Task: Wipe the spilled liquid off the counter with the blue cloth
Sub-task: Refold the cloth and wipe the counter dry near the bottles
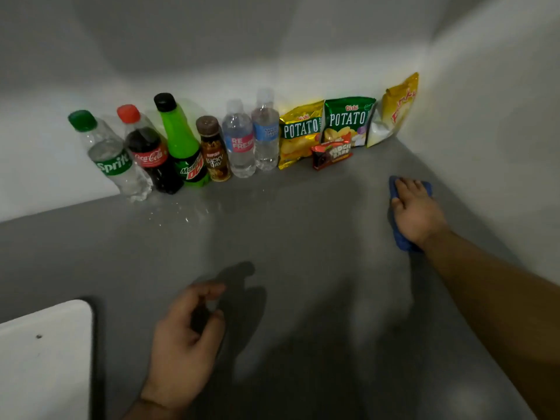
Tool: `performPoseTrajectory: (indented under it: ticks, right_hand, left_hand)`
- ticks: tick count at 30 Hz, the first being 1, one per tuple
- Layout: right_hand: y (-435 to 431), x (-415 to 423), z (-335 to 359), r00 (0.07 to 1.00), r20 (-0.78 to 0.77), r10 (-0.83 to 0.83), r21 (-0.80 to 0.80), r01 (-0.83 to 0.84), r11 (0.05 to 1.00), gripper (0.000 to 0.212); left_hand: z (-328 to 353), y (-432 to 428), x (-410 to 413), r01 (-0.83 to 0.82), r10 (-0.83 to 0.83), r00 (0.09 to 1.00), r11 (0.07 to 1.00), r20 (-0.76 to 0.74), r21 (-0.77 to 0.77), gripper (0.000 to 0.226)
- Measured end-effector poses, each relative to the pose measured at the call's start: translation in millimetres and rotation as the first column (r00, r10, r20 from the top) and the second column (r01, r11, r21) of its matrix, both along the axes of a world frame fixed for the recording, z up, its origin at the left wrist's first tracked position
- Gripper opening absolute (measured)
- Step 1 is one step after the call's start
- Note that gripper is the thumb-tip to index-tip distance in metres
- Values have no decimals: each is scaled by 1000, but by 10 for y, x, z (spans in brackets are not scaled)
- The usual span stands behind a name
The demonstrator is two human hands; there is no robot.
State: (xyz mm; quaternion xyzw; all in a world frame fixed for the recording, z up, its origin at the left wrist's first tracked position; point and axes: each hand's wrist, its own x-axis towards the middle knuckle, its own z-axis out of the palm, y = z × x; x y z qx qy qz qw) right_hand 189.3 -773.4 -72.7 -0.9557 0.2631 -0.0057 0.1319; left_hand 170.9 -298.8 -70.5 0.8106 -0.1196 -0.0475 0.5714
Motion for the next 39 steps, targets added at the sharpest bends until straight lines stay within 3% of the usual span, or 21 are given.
performPoseTrajectory:
  ticks: [6,11,18,22,25,28,31,35,39]
  right_hand:
    - [1262,77,-46,955,30,296,23,-297,955,55]
    - [2596,-28,-46,836,19,548,43,-548,835,57]
    - [3796,-499,33,700,-33,713,96,-708,700,60]
    - [4084,-1058,72,725,-33,688,192,-670,717,59]
    - [4170,-1454,124,770,57,635,359,-610,707,58]
    - [4146,-1539,289,918,217,333,618,-393,681,57]
    - [4012,-1325,475,971,231,67,659,-207,723,63]
    - [3860,-963,560,988,-51,149,547,-97,832,61]
    - [3888,-862,635,925,-177,337,528,-200,826,50]
  left_hand:
    - [90,200,-36,-76,69,992,995,-103,-63,30]
    - [269,496,-43,-132,110,981,982,-161,-135,32]
    - [477,998,-111,-95,93,983,995,-159,-2,34]
    - [524,1198,-208,-28,53,981,990,-185,136,37]
    - [530,1244,-275,127,-61,972,949,-229,289,38]
    - [519,1199,-352,321,-251,941,874,-227,366,38]
    - [530,1089,-371,401,-322,911,836,-258,373,34]
    - [524,850,-294,398,-332,917,756,-219,520,13]
    - [513,698,-241,401,-353,912,667,-208,628,19]
